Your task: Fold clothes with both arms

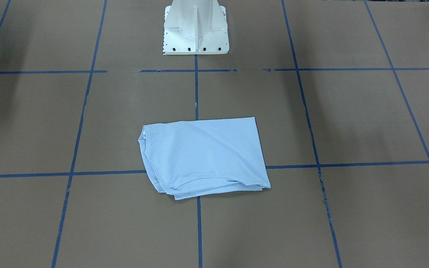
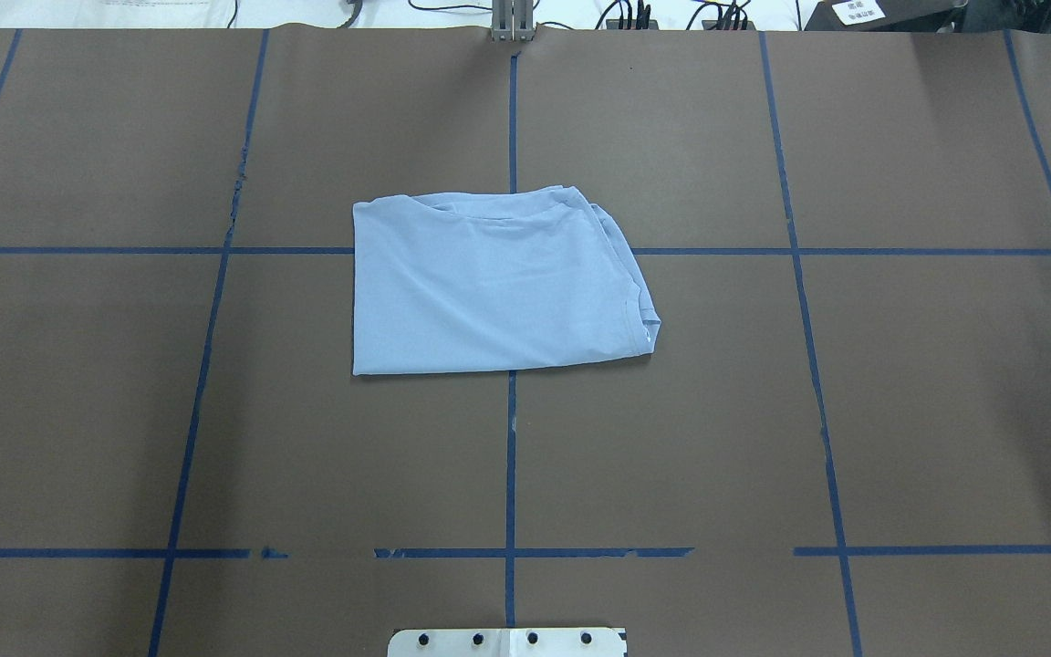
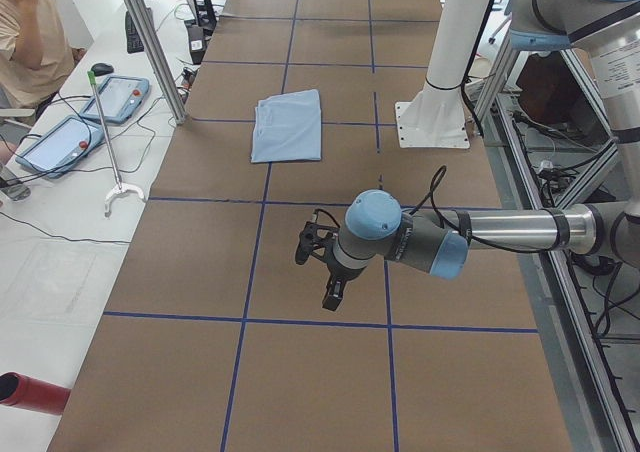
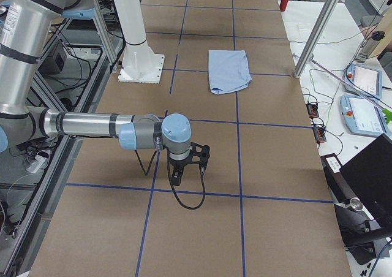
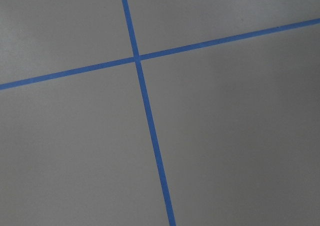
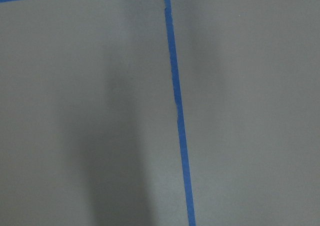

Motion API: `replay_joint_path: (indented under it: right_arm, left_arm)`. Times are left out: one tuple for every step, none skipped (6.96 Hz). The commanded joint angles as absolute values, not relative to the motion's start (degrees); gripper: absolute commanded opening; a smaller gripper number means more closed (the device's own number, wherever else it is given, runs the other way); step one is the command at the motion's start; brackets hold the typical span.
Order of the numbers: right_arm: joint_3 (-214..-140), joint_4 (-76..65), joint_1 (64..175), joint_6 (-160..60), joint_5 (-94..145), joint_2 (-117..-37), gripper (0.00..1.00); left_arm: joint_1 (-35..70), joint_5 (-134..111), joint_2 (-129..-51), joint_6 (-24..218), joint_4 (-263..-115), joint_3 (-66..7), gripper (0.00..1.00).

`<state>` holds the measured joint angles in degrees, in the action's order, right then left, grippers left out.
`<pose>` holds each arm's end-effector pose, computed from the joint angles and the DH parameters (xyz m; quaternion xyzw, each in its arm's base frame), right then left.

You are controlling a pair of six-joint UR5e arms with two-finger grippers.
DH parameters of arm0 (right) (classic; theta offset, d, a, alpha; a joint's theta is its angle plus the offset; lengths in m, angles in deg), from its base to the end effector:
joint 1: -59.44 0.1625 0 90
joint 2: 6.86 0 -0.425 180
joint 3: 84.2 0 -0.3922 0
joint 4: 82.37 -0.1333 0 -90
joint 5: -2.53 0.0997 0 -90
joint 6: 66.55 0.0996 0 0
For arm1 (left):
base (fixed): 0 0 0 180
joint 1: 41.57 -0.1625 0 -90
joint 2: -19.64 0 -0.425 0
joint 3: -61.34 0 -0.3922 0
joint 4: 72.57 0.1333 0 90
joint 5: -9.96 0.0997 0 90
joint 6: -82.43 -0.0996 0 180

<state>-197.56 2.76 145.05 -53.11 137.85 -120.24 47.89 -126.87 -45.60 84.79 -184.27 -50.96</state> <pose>0.0371 -0.3326 0.6141 -0.0211 -0.3863 0.0565 0.9204 -0.0575 -0.3310 0.5967 0.1434 0.3956 0.0520 0.9057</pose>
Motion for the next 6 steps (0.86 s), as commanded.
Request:
replay_joint_path:
  right_arm:
    - [-200.39,3.41,145.04,-53.19,137.36,-119.46,1.0]
    - [-200.3,4.02,145.04,-53.19,138.14,-118.23,1.0]
    - [-200.39,9.42,145.13,-53.19,139.11,-115.0,1.0]
    - [-200.22,15.57,147.05,-53.45,139.29,-111.05,1.0]
    - [-200.48,15.72,147.24,-53.71,138.77,-110.49,1.0]
    - [-200.22,15.72,147.24,-53.71,138.59,-110.22,1.0]
  left_arm:
    - [48.08,-126.63,-46.0,86.03,-183.84,-52.73,1.0]
    - [48.25,-126.45,-49.93,87.69,-176.35,-53.35,1.0]
    - [48.34,-126.19,-53.53,87.36,-168.36,-54.14,1.0]
    - [48.34,-126.36,-52.96,87.35,-168.11,-54.06,1.0]
    - [48.34,-126.53,-53.3,87.35,-168.28,-53.97,1.0]
    - [48.34,-126.45,-53.91,87.35,-168.54,-53.53,1.0]
